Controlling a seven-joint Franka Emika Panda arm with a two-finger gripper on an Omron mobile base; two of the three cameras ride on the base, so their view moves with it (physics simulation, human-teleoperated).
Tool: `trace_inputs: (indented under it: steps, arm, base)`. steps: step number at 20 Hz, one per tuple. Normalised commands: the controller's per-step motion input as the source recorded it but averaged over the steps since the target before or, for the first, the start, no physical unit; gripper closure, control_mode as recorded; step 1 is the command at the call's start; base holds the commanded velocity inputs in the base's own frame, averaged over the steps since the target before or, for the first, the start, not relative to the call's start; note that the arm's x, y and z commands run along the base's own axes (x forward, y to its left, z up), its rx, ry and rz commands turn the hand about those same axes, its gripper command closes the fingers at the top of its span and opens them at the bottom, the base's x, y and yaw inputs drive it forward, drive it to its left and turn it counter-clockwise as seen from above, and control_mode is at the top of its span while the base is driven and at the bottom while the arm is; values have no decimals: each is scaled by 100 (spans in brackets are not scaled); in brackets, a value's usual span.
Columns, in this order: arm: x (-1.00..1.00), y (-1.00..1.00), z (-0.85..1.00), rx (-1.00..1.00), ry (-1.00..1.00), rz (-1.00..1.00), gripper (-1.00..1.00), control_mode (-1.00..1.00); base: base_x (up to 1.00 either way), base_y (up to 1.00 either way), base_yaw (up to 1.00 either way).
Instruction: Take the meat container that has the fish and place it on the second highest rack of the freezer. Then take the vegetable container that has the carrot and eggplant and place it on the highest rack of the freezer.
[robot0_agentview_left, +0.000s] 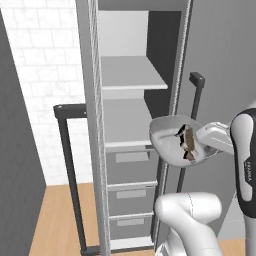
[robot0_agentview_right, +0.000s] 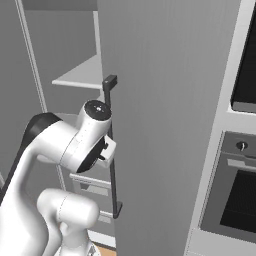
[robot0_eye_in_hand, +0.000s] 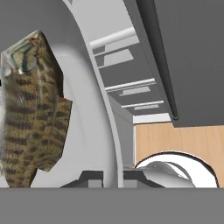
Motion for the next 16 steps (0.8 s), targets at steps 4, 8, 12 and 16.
trace_inputs:
  steps: [4, 8, 12, 16]
  arm:
    - [0, 0, 0, 0, 0, 0, 100, 100]
    - [8, 30, 27, -19, 12, 0, 100, -100]
    - [14, 64, 54, -40, 12, 0, 100, -100]
    - [29, 38, 3, -14, 6, 0, 100, -100]
  base:
    - [0, 0, 0]
    - [0, 0, 0]
    - [0, 0, 0]
    - [0, 0, 0]
